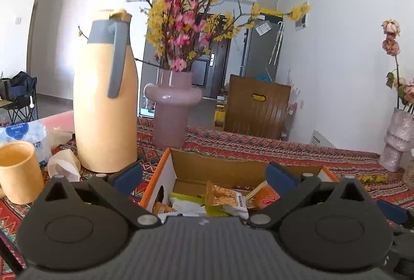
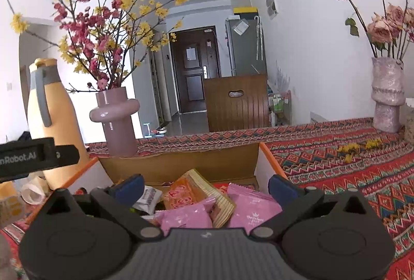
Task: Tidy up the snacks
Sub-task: 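Move both open tools back from the box to the snack pile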
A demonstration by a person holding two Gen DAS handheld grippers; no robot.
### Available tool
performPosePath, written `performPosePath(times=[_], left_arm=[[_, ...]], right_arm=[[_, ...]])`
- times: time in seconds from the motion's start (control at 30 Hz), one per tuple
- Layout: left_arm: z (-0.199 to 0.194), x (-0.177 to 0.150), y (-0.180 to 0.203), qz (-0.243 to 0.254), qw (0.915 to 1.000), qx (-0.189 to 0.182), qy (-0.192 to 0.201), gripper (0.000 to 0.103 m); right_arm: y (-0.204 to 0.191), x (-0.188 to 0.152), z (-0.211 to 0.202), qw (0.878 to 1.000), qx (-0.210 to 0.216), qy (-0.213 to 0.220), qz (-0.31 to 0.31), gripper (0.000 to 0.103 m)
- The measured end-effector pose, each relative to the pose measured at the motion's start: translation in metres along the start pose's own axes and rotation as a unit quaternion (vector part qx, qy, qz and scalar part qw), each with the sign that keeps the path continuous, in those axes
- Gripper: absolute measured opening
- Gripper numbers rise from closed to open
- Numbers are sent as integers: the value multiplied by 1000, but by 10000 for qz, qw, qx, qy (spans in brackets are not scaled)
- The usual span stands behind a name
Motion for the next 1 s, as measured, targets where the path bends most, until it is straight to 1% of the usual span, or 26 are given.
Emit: performPosePath(times=[0.07, 0.2, 0.3, 0.4, 0.6, 0.73, 0.83, 0.9, 1.0], left_arm=[[-9, 3, -3, -12, 10000, -54, -10, 103], [-28, 3, -13, 17, 9999, -146, 15, 103], [-41, -2, -22, 33, 9998, -209, -11, 103], [-52, -10, -33, 40, 9996, -250, -85, 103], [-62, -35, -54, 184, 9992, -192, -296, 103], [-63, -55, -68, 309, 9980, -213, -510, 103], [-60, -70, -75, 425, 9964, -263, -680, 103], [-60, -80, -78, 525, 9957, -278, -711, 103], [-55, -93, -81, 594, 9951, -200, -760, 103]], right_arm=[[-7, 3, -13, 9999, 57, 67, -110, 103], [-13, 2, -35, 9998, 178, 35, -117, 103], [-17, -3, -47, 9997, 125, -24, -215, 103], [-21, -12, -58, 9994, 164, -157, -260, 103], [-27, -39, -74, 9981, 228, -497, -283, 103], [-30, -61, -78, 9964, 261, -772, -244, 103], [-29, -75, -80, 9954, 281, -894, -177, 103], [-28, -83, -80, 9948, 255, -971, -162, 103], [-27, -92, -80, 9945, 225, -1013, -132, 103]])
Point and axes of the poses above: each gripper's, at about its wrist camera, not at the fingertips, and z roughly the way its jaws point, y to its right, x to its top, the point moved 5 cm from there along z, roughly the way its jaws point, and after that the axes turned 7 degrees about x, right-handed, at the moved point
